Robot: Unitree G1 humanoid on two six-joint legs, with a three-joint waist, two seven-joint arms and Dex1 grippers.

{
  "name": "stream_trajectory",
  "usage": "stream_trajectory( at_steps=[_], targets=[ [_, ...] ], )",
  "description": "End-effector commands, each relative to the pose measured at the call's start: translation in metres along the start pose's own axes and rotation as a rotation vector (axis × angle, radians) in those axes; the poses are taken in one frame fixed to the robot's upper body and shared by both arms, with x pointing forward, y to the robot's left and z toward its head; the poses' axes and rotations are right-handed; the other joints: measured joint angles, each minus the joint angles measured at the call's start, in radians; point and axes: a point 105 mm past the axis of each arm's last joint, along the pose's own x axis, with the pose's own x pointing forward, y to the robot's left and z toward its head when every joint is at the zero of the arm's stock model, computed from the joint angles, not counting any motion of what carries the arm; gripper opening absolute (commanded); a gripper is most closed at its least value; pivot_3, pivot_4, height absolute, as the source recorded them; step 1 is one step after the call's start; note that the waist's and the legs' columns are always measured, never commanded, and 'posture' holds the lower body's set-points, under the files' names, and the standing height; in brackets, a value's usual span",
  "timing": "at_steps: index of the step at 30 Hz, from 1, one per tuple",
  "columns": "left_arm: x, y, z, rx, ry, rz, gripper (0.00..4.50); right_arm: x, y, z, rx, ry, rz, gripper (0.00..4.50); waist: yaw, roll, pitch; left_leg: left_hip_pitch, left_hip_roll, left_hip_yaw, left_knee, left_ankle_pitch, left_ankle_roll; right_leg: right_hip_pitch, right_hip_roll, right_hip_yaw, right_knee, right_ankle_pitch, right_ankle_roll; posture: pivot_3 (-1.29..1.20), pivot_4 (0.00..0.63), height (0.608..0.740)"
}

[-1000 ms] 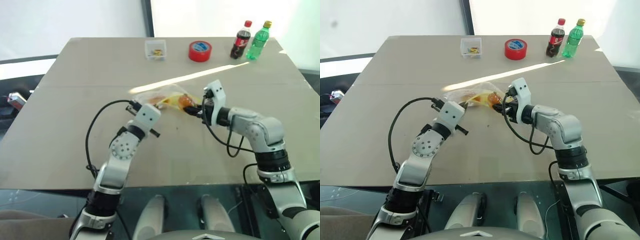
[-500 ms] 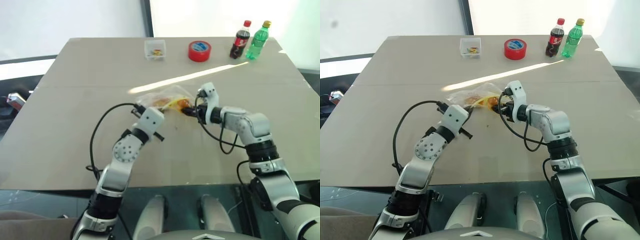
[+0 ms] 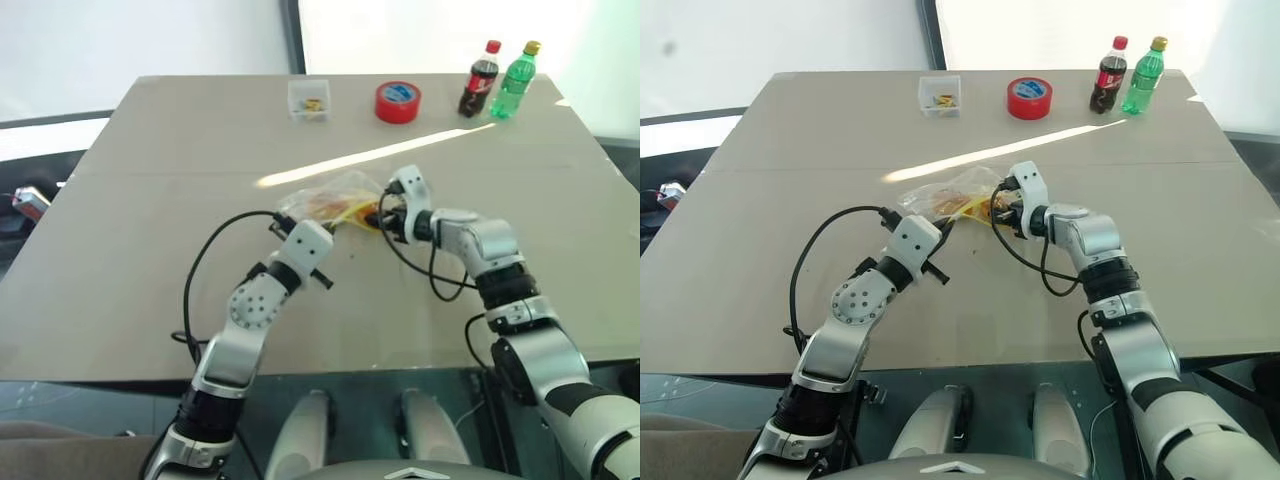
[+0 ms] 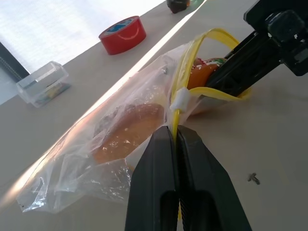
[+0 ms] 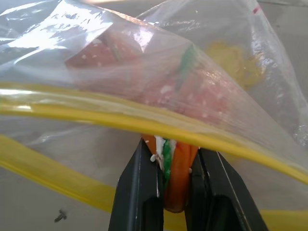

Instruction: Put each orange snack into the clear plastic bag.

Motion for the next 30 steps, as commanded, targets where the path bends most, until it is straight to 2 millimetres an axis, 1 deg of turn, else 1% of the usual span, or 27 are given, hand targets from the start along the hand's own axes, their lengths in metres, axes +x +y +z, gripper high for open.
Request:
stream_trajectory(
  at_steps=[1, 2, 3, 4, 8, 10, 12, 17, 20, 22, 24, 26, 28, 30],
  targets=[
    [-0.002, 0.000, 0.013, 0.006, -0.055, -0.004, 0.00, 0.001, 0.000, 0.023, -0.049, -0.082, -0.020, 0.23, 0.000, 0.000, 0.000, 0.000, 0.000, 0.000, 0.000, 0.000, 0.000, 0.000, 0.000, 0.000, 0.000, 0.000, 0.000, 0.00, 0.150, 0.740],
    [-0.002, 0.000, 0.012, 0.005, -0.055, -0.005, 0.00, 0.001, 0.000, 0.026, -0.051, -0.101, -0.021, 0.64, 0.000, 0.000, 0.000, 0.000, 0.000, 0.000, 0.000, 0.000, 0.000, 0.000, 0.000, 0.000, 0.000, 0.000, 0.000, 0.00, 0.150, 0.740],
    [-0.001, 0.000, 0.012, 0.004, -0.055, -0.006, 0.00, 0.001, 0.000, 0.029, -0.057, -0.118, -0.021, 1.17, 0.000, 0.000, 0.000, 0.000, 0.000, 0.000, 0.000, 0.000, 0.000, 0.000, 0.000, 0.000, 0.000, 0.000, 0.000, 0.00, 0.150, 0.740],
    [-0.001, -0.001, 0.012, 0.002, -0.056, -0.005, 0.00, 0.000, 0.002, 0.029, -0.075, -0.123, -0.007, 1.51, 0.000, 0.000, 0.000, 0.000, 0.000, 0.000, 0.000, 0.000, 0.000, 0.000, 0.000, 0.000, 0.000, 0.000, 0.000, 0.00, 0.150, 0.740],
    [0.000, 0.000, 0.012, -0.010, -0.055, 0.004, 0.00, -0.004, 0.005, 0.025, -0.121, -0.113, 0.007, 3.50, 0.001, 0.000, 0.000, 0.000, 0.000, 0.000, 0.000, 0.000, 0.000, 0.000, 0.000, 0.000, 0.000, 0.000, 0.000, 0.00, 0.150, 0.740],
    [-0.001, 0.000, 0.011, -0.023, -0.051, 0.012, 0.00, -0.009, 0.005, 0.020, -0.159, -0.093, 0.011, 4.30, 0.002, 0.000, 0.000, 0.000, 0.000, 0.000, 0.000, 0.000, 0.000, 0.000, 0.000, 0.000, 0.000, 0.000, 0.000, 0.00, 0.150, 0.740],
    [-0.001, 0.001, 0.009, -0.040, -0.044, 0.024, 0.00, -0.016, 0.007, 0.016, -0.193, -0.080, 0.027, 4.30, 0.003, 0.000, 0.000, 0.000, 0.000, 0.000, 0.000, 0.000, 0.000, 0.000, 0.000, 0.000, 0.000, 0.000, 0.000, 0.00, 0.150, 0.740],
    [-0.001, 0.002, 0.008, -0.042, -0.041, 0.028, 0.00, -0.040, 0.015, 0.019, -0.240, -0.091, 0.066, 4.30, 0.002, 0.000, 0.000, 0.000, 0.000, -0.002, 0.000, 0.000, 0.000, 0.000, 0.000, 0.000, 0.000, 0.000, 0.000, 0.00, 0.150, 0.740],
    [-0.001, 0.003, 0.007, -0.045, -0.040, 0.027, 0.00, -0.057, 0.015, 0.009, -0.274, -0.057, 0.094, 4.30, 0.002, 0.000, 0.000, 0.000, 0.000, -0.003, 0.000, 0.000, 0.000, 0.000, 0.000, 0.000, 0.000, 0.000, 0.000, 0.00, 0.150, 0.740],
    [-0.001, 0.003, 0.006, -0.049, -0.039, 0.028, 0.00, -0.065, 0.009, 0.000, -0.294, -0.027, 0.086, 4.30, 0.003, 0.000, 0.000, 0.000, 0.000, -0.003, 0.000, 0.000, 0.000, 0.001, 0.000, 0.000, -0.001, 0.000, 0.000, 0.00, 0.150, 0.740],
    [-0.002, 0.004, 0.006, -0.051, -0.037, 0.030, 0.00, -0.075, -0.003, -0.008, -0.341, 0.016, 0.054, 4.30, 0.004, 0.000, 0.000, 0.000, 0.000, -0.002, 0.000, 0.000, 0.000, 0.001, -0.001, -0.001, -0.002, 0.000, 0.000, 0.00, 0.150, 0.740],
    [-0.003, 0.005, 0.005, -0.056, -0.033, 0.031, 0.00, -0.082, -0.023, -0.013, -0.441, 0.062, -0.035, 4.30, 0.004, 0.000, 0.000, 0.000, 0.000, -0.002, 0.000, 0.000, 0.000, 0.001, -0.001, 0.000, -0.002, 0.000, 0.000, 0.00, 0.150, 0.740],
    [-0.003, 0.005, 0.004, -0.059, -0.032, 0.032, 0.00, -0.083, -0.032, -0.014, -0.514, 0.077, -0.082, 4.30, 0.003, 0.000, 0.000, 0.000, 0.000, 0.000, 0.000, 0.000, 0.000, 0.001, -0.001, -0.001, -0.002, 0.000, 0.000, 0.00, 0.150, 0.740],
    [-0.002, 0.004, 0.004, -0.061, -0.032, 0.031, 0.00, -0.079, -0.038, -0.010, -0.611, 0.060, -0.133, 4.30, 0.002, 0.000, 0.000, 0.000, 0.000, 0.001, 0.000, 0.000, 0.000, 0.001, 0.000, -0.001, -0.002, 0.000, 0.000, 0.00, 0.150, 0.740]
  ],
)
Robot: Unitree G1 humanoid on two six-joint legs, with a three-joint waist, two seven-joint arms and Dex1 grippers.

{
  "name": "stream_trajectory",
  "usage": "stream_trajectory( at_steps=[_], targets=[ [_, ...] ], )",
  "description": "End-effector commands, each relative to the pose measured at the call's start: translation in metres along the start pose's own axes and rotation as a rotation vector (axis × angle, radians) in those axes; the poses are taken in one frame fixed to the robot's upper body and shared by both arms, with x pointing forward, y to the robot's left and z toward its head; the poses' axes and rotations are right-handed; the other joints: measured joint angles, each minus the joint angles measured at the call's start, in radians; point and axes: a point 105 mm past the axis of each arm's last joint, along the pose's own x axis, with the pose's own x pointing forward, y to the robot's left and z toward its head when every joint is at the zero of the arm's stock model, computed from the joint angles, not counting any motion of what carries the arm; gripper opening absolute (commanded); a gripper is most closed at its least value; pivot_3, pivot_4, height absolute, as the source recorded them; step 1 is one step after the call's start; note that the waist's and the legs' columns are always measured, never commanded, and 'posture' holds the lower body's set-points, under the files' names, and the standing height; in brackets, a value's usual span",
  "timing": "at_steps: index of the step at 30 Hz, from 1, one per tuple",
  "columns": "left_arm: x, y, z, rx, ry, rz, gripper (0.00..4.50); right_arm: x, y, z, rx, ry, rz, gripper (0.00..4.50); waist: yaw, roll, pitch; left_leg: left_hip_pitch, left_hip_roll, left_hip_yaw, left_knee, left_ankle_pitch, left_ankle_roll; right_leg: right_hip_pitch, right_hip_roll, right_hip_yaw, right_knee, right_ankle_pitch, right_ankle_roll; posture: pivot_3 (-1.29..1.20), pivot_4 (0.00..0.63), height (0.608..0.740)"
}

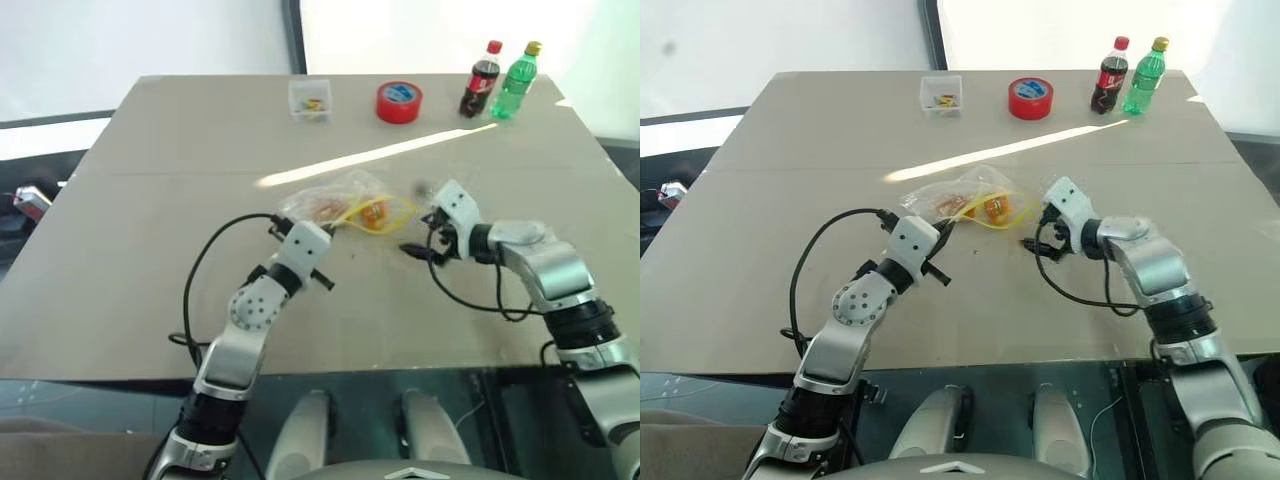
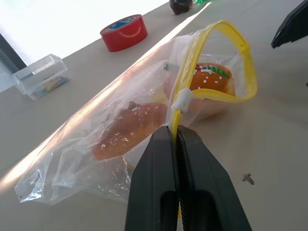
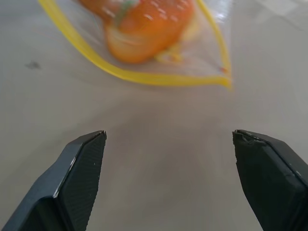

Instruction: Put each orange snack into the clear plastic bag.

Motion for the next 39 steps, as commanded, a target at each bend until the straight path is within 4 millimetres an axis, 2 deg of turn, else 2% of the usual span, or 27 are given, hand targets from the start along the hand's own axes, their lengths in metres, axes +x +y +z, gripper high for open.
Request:
stream_trajectory(
  at_steps=[1, 3, 6, 11, 13, 14, 19, 23, 29, 34, 38, 39],
  targets=[
    [-0.001, 0.005, 0.007, 0.002, -0.027, 0.019, 0.00, 0.008, -0.009, 0.018, -0.203, -0.059, -0.100, 4.30, -0.002, 0.000, 0.000, 0.000, 0.000, 0.000, 0.000, 0.000, 0.000, 0.000, 0.000, 0.000, 0.000, 0.000, 0.000, 0.00, 0.150, 0.740],
    [-0.001, 0.005, 0.006, 0.001, -0.025, 0.020, 0.00, 0.015, -0.016, 0.025, -0.267, -0.092, -0.178, 4.30, -0.004, 0.000, 0.000, 0.000, 0.001, 0.001, 0.000, 0.000, 0.000, 0.000, 0.000, 0.000, 0.000, 0.000, 0.000, 0.00, 0.150, 0.740],
    [-0.001, 0.006, 0.005, 0.002, -0.022, 0.024, 0.00, 0.022, -0.020, 0.030, -0.339, -0.116, -0.222, 3.54, -0.001, 0.000, 0.000, 0.000, 0.000, 0.001, 0.000, 0.000, 0.000, 0.000, 0.000, 0.000, 0.000, 0.000, 0.000, 0.00, 0.150, 0.740],
    [0.000, 0.004, 0.006, 0.011, -0.023, 0.019, 0.00, 0.032, -0.018, 0.040, -0.463, -0.157, -0.235, 1.12, 0.004, 0.000, 0.000, 0.000, 0.000, 0.001, 0.000, 0.000, 0.000, 0.000, 0.000, 0.000, -0.001, 0.000, 0.000, 0.00, 0.150, 0.740],
    [0.000, 0.004, 0.005, 0.013, -0.023, 0.019, 0.00, 0.034, -0.017, 0.044, -0.462, -0.181, -0.230, 0.17, 0.004, 0.000, 0.000, 0.000, 0.000, 0.001, 0.000, 0.000, 0.000, 0.000, 0.000, 0.000, -0.001, 0.000, 0.000, 0.00, 0.150, 0.740],
    [0.000, 0.004, 0.005, 0.014, -0.023, 0.019, 0.00, 0.034, -0.017, 0.045, -0.455, -0.193, -0.227, 0.04, 0.004, 0.000, 0.000, 0.000, 0.000, 0.001, 0.000, 0.000, 0.000, 0.000, 0.000, 0.000, -0.001, 0.000, 0.000, 0.00, 0.150, 0.740],
    [-0.002, 0.005, 0.004, 0.015, -0.020, 0.025, 0.00, 0.033, -0.015, 0.039, -0.458, -0.184, -0.213, 0.04, 0.003, 0.000, 0.000, 0.000, 0.000, 0.000, 0.000, 0.000, 0.000, 0.000, 0.000, 0.000, -0.001, 0.000, 0.000, 0.00, 0.150, 0.740],
    [-0.001, 0.010, 0.004, 0.049, -0.022, 0.032, 0.00, 0.023, -0.021, 0.044, -0.453, -0.198, -0.222, 0.04, 0.003, 0.000, 0.000, 0.000, 0.000, 0.000, 0.000, 0.000, 0.000, 0.000, 0.000, 0.000, 0.000, 0.000, 0.000, 0.00, 0.150, 0.740],
    [0.013, 0.037, 0.036, 0.147, -0.103, 0.052, 0.00, -0.022, -0.052, 0.084, -0.452, -0.279, -0.301, 0.04, 0.009, 0.000, 0.000, 0.000, 0.000, 0.000, 0.000, 0.000, 0.000, 0.001, 0.000, -0.001, 0.000, 0.000, 0.000, 0.00, 0.150, 0.740],
    [0.029, 0.061, 0.072, 0.225, -0.184, 0.082, 0.00, -0.065, -0.068, 0.112, -0.579, -0.234, -0.337, 0.04, 0.010, 0.000, 0.001, -0.001, 0.000, 0.000, 0.000, 0.000, 0.000, 0.000, 0.000, -0.001, -0.001, 0.000, 0.000, 0.00, 0.150, 0.740],
    [0.037, 0.057, 0.082, 0.248, -0.205, 0.038, 0.00, -0.077, -0.066, 0.113, -0.612, -0.197, -0.323, 0.04, 0.004, 0.000, 0.001, -0.001, 0.000, 0.000, -0.001, 0.000, 0.000, 0.001, 0.000, -0.001, -0.003, 0.000, 0.000, 0.00, 0.150, 0.740],
    [0.039, 0.053, 0.081, 0.249, -0.203, 0.020, 0.00, -0.078, -0.062, 0.106, -0.616, -0.171, -0.286, 0.29, 0.004, 0.000, 0.001, -0.001, 0.000, 0.001, -0.001, 0.000, 0.000, 0.001, 0.000, -0.001, -0.003, 0.000, 0.000, 0.00, 0.150, 0.740]
  ],
)
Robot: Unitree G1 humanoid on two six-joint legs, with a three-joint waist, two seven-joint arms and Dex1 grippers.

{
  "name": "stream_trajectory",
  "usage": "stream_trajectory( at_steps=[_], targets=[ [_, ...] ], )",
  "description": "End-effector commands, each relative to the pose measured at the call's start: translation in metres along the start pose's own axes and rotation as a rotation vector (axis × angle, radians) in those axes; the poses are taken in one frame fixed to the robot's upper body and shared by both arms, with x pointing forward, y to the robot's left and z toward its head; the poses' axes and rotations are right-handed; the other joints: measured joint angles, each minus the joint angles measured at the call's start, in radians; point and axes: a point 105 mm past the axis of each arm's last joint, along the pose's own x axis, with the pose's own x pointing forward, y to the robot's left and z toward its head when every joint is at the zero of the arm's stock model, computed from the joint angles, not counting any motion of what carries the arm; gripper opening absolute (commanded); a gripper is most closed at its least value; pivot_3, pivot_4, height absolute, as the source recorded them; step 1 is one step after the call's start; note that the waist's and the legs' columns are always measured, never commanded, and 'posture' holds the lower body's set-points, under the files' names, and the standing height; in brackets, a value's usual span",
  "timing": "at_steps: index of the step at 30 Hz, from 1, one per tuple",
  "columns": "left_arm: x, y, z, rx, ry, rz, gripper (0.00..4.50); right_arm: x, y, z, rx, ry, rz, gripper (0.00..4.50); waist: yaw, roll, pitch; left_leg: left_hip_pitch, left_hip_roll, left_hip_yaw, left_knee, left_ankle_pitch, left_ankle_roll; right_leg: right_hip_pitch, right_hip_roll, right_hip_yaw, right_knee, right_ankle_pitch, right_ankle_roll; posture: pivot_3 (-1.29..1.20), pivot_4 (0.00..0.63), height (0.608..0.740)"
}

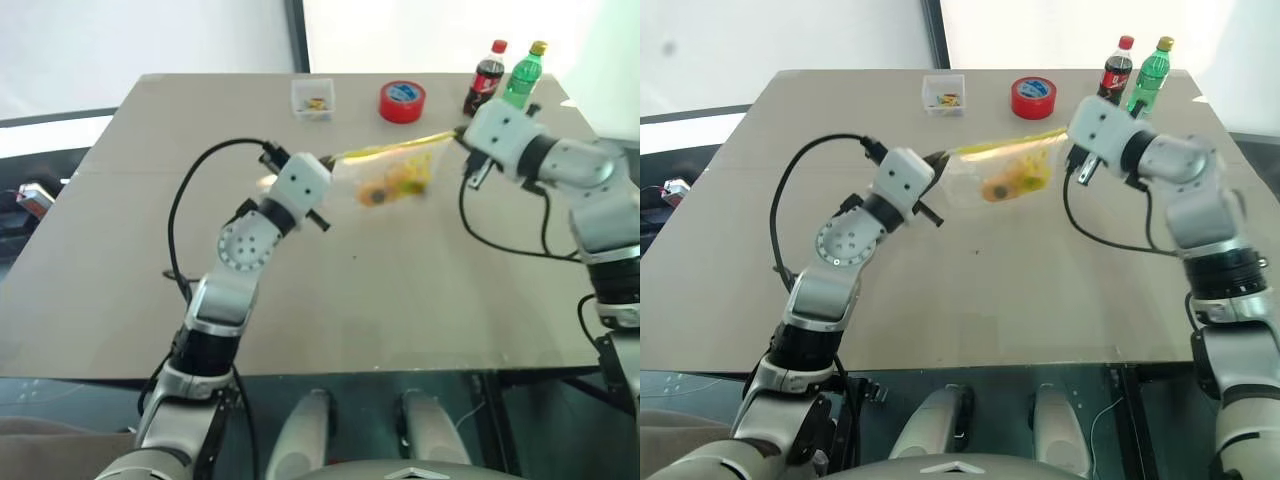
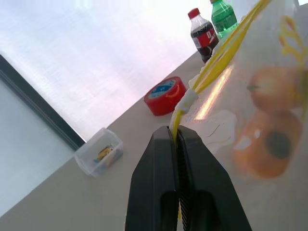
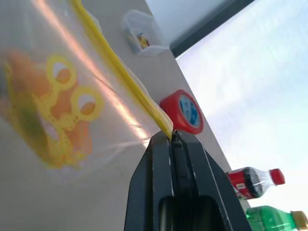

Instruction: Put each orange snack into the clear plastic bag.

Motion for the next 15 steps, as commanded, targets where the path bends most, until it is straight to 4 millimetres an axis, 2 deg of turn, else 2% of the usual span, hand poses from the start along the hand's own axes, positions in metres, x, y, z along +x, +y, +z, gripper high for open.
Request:
stream_trajectory(
  at_steps=[1, 3, 4, 6, 9, 13, 15],
  targets=[
    [0.003, -0.006, 0.003, 0.013, -0.022, -0.036, 0.00, -0.014, 0.004, -0.001, -0.026, 0.023, 0.058, 0.56, 0.000, 0.000, 0.000, 0.000, 0.000, 0.000, 0.000, 0.000, 0.000, 0.000, 0.000, 0.000, 0.000, 0.000, 0.000, 0.00, 0.150, 0.740],
    [0.004, -0.013, 0.001, 0.016, -0.022, -0.066, 0.00, -0.019, 0.010, -0.006, -0.028, 0.052, 0.089, 1.20, 0.001, 0.000, 0.000, 0.000, 0.000, 0.000, 0.000, 0.000, 0.000, 0.000, 0.000, 0.000, 0.000, 0.000, 0.000, 0.00, 0.150, 0.740],
    [0.005, -0.015, 0.001, 0.017, -0.022, -0.075, 0.00, -0.020, 0.010, -0.007, -0.025, 0.065, 0.088, 1.79, 0.002, 0.000, 0.000, 0.000, 0.000, 0.000, 0.000, 0.000, 0.000, 0.000, 0.000, 0.000, 0.000, 0.000, 0.000, 0.00, 0.150, 0.740],
    [0.006, -0.017, 0.002, 0.008, -0.021, -0.087, 0.00, -0.025, 0.016, -0.007, -0.001, 0.081, 0.131, 2.64, 0.000, 0.000, 0.000, -0.001, 0.000, 0.000, 0.000, 0.000, 0.000, 0.000, 0.000, 0.000, 0.000, 0.000, 0.000, 0.00, 0.150, 0.740],
    [0.008, -0.021, 0.004, -0.006, -0.021, -0.120, 0.00, -0.031, 0.024, 0.001, -0.009, 0.083, 0.203, 2.64, 0.001, 0.000, 0.000, -0.001, 0.000, 0.000, 0.000, 0.000, 0.000, 0.000, 0.000, 0.000, 0.001, 0.000, 0.000, 0.00, 0.150, 0.740],
    [0.009, -0.023, 0.007, 0.040, -0.020, -0.160, 0.00, -0.016, 0.028, 0.040, -0.052, -0.077, 0.193, 2.64, -0.006, 0.000, 0.000, 0.000, 0.000, 0.000, 0.001, 0.000, 0.000, 0.000, 0.000, 0.000, 0.001, 0.000, 0.000, 0.00, 0.150, 0.740],
    [0.009, -0.023, 0.012, 0.074, -0.032, -0.177, 0.00, -0.008, 0.033, 0.052, -0.100, -0.140, 0.197, 2.64, -0.006, 0.000, 0.000, 0.000, 0.000, 0.000, 0.001, 0.000, 0.000, 0.000, 0.000, 0.000, 0.002, 0.000, 0.000, 0.00, 0.150, 0.740]
  ],
)
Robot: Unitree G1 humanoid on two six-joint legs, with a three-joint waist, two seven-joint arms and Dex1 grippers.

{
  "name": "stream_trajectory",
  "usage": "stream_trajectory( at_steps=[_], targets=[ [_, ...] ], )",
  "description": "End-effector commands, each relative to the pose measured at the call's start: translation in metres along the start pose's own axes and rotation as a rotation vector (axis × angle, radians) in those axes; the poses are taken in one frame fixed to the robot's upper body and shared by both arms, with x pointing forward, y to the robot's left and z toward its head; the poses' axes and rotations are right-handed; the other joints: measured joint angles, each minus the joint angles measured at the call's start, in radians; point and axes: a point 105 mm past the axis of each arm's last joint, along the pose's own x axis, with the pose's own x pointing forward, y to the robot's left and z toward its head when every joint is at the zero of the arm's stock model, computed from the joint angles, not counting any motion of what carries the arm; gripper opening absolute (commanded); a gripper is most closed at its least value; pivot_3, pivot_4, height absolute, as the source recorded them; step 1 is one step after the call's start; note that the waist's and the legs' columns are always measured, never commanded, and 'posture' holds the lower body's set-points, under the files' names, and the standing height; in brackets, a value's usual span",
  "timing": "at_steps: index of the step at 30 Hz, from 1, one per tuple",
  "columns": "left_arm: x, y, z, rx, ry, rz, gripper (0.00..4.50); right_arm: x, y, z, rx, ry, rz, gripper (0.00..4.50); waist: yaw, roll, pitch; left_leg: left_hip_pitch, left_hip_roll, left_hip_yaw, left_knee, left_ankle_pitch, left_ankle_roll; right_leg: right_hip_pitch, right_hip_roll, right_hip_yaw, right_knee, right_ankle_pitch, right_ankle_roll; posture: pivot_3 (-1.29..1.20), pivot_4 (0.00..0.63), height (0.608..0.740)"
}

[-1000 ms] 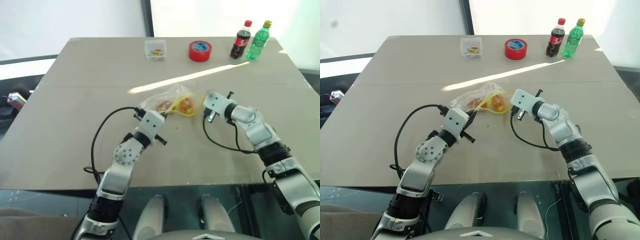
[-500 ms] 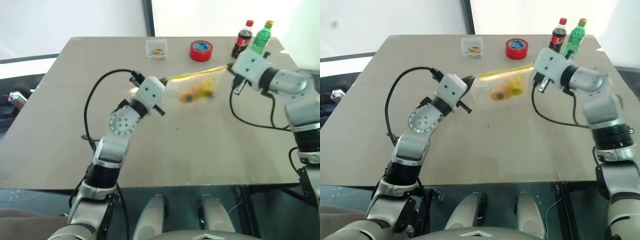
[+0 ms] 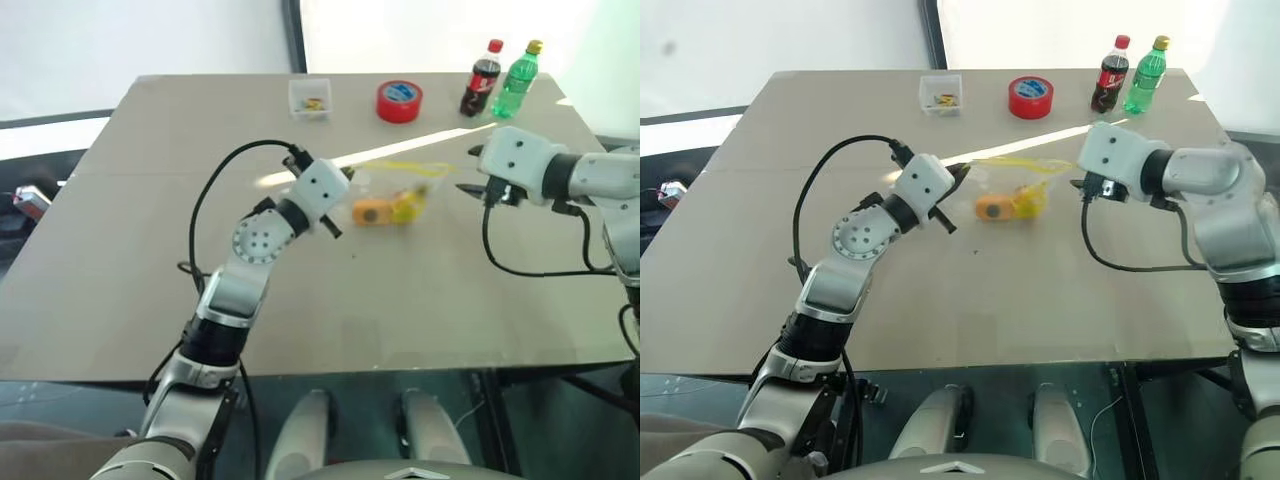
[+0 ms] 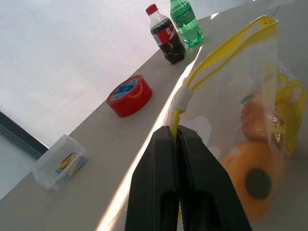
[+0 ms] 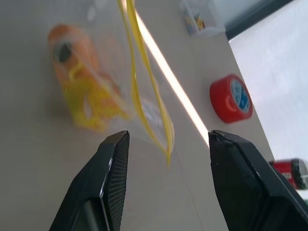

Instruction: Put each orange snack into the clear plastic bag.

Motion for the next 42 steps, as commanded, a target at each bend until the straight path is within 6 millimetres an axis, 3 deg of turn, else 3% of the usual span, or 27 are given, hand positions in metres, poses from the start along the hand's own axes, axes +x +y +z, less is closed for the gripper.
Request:
stream_trajectory(
  at_steps=[1, 8, 16, 31, 38, 41, 42],
  targets=[
    [-0.001, 0.009, 0.021, 0.090, -0.056, -0.008, 0.00, 0.013, 0.000, 0.038, -0.177, -0.141, -0.020, 2.64, 0.001, 0.000, 0.000, 0.000, 0.000, 0.000, 0.000, 0.000, 0.000, 0.000, 0.000, 0.000, 0.000, 0.000, 0.000, 0.00, 0.150, 0.740],
    [-0.004, 0.008, 0.026, 0.148, -0.032, -0.076, 0.00, 0.049, 0.010, 0.056, -0.365, -0.254, -0.043, 2.64, 0.008, 0.000, 0.000, -0.001, -0.001, 0.000, 0.000, 0.000, 0.000, 0.000, 0.000, -0.001, -0.001, 0.000, 0.000, 0.00, 0.150, 0.740],
    [-0.012, -0.008, 0.016, 0.137, 0.075, -0.228, 0.00, 0.056, 0.020, 0.067, -0.425, -0.338, -0.010, 2.64, 0.003, 0.000, 0.000, -0.001, 0.000, -0.001, 0.000, 0.000, 0.000, 0.000, 0.000, -0.001, -0.001, 0.000, 0.000, 0.00, 0.150, 0.740],
    [-0.012, -0.004, 0.018, 0.161, 0.076, -0.216, 0.00, 0.060, 0.045, 0.061, -0.423, -0.340, 0.113, 2.64, 0.002, 0.000, 0.000, 0.000, 0.000, -0.001, 0.000, 0.000, 0.000, 0.000, 0.000, -0.001, 0.000, 0.000, 0.000, 0.00, 0.150, 0.740],
    [-0.013, -0.006, 0.021, 0.180, 0.068, -0.229, 0.00, 0.060, 0.048, 0.061, -0.424, -0.338, 0.127, 2.64, 0.002, 0.000, 0.000, 0.000, 0.000, -0.001, 0.000, 0.000, 0.000, 0.000, 0.000, -0.001, 0.000, 0.000, 0.000, 0.00, 0.150, 0.740],
    [-0.013, -0.007, 0.021, 0.182, 0.069, -0.234, 0.00, 0.061, 0.049, 0.062, -0.423, -0.344, 0.127, 1.91, 0.002, 0.000, 0.000, 0.000, 0.000, -0.001, 0.000, 0.000, 0.000, 0.000, 0.000, -0.001, 0.000, 0.000, 0.000, 0.00, 0.150, 0.740],
    [-0.013, -0.007, 0.021, 0.182, 0.069, -0.234, 0.00, 0.061, 0.049, 0.062, -0.422, -0.343, 0.127, 1.47, 0.002, 0.000, 0.000, 0.000, 0.000, -0.001, 0.000, 0.000, 0.000, 0.000, 0.000, -0.001, 0.000, 0.000, 0.000, 0.00, 0.150, 0.740]
  ],
)
